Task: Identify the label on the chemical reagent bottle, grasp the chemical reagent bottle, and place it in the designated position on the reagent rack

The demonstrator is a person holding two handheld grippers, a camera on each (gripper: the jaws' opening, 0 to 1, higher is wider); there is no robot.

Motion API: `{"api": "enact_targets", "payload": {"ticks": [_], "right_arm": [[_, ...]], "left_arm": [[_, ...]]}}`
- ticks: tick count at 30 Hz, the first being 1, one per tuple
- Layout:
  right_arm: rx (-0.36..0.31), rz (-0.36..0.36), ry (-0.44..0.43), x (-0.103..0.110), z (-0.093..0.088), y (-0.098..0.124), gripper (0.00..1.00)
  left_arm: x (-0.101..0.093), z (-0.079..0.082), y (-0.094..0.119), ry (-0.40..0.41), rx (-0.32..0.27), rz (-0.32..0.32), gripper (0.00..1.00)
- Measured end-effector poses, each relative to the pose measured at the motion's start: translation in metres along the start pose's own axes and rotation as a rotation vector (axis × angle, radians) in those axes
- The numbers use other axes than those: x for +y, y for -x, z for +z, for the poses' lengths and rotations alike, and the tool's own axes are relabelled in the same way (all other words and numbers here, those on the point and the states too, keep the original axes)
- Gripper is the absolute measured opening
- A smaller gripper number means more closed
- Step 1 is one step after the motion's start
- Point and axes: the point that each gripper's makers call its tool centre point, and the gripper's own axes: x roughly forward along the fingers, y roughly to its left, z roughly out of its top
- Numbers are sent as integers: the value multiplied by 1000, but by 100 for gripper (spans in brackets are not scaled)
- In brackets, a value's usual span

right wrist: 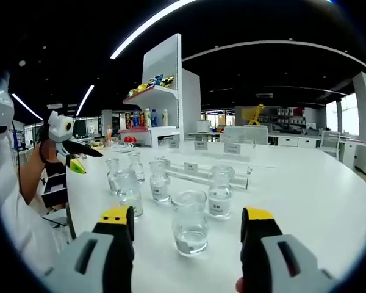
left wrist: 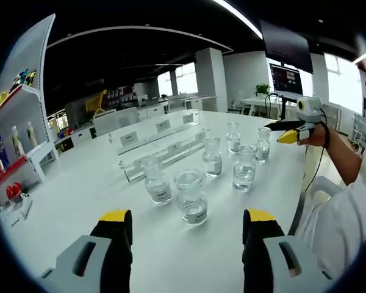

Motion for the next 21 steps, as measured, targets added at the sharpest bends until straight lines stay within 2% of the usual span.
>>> {"api": "enact_targets", "payload": {"ticks": [10, 21], "right_arm": [[0, 12, 2, 3, 0, -8, 70], [2, -12, 14, -2, 0, -15, 69]], "left_arm": [[-3, 1, -2, -11, 5, -8, 74], [-2, 2, -2, -15, 9, -7, 74]]}}
